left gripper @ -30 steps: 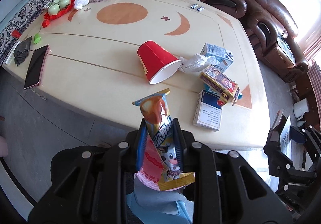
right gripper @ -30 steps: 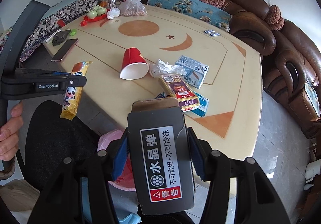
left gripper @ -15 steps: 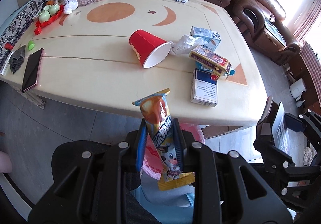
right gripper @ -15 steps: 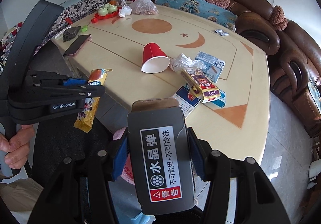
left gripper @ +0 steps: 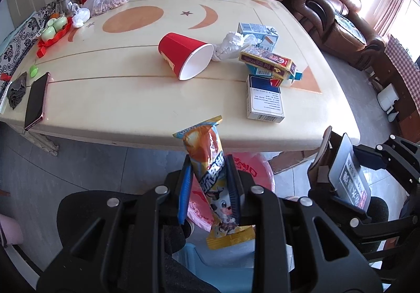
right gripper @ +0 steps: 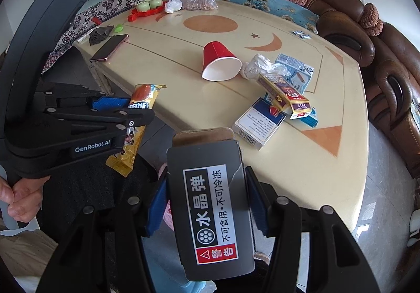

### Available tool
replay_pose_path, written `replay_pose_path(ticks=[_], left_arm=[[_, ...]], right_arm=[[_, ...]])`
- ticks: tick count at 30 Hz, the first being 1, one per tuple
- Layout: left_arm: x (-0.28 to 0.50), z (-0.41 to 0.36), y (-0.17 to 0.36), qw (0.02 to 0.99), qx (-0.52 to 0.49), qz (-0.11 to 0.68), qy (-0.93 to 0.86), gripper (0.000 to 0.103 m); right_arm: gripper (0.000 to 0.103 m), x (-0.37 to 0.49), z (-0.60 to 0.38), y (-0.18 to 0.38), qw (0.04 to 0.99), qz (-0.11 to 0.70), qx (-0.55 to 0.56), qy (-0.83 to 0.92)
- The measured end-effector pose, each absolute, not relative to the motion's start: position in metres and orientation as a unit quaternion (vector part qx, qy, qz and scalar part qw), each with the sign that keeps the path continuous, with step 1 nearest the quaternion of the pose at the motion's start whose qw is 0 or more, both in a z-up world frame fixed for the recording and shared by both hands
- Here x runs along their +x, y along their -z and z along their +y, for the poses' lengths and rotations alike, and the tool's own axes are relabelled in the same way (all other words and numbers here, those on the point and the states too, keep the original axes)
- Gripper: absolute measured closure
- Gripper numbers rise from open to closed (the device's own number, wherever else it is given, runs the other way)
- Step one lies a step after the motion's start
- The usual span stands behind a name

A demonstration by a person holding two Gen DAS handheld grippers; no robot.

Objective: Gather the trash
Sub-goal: 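Carry the ice-cream bar and black box with both tools over the pink bin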

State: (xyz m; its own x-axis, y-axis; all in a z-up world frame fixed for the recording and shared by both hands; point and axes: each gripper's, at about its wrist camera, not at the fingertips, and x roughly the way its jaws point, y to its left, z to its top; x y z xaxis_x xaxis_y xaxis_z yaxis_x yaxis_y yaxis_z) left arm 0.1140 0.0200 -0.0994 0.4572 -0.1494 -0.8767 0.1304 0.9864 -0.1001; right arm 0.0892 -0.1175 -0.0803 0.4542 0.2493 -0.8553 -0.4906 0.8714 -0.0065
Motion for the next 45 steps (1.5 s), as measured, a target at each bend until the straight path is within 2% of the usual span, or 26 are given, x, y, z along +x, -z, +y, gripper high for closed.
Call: replay_pose_path(ticks=[26,45], left_arm=[[0.124,-0.002,0.226,0.804,0.023,0.585,0.104,0.078],[0.152,0.005,0.308,0.745,-0.031,0.661,0.088,0.078]], right_arm=[[0.049,0.097,-0.121,0.207,0.822,0.524,-0.097,-0.201],[0.049,0.115,-0.122,0.299,0.804,0.558,-0.089,-0.183]])
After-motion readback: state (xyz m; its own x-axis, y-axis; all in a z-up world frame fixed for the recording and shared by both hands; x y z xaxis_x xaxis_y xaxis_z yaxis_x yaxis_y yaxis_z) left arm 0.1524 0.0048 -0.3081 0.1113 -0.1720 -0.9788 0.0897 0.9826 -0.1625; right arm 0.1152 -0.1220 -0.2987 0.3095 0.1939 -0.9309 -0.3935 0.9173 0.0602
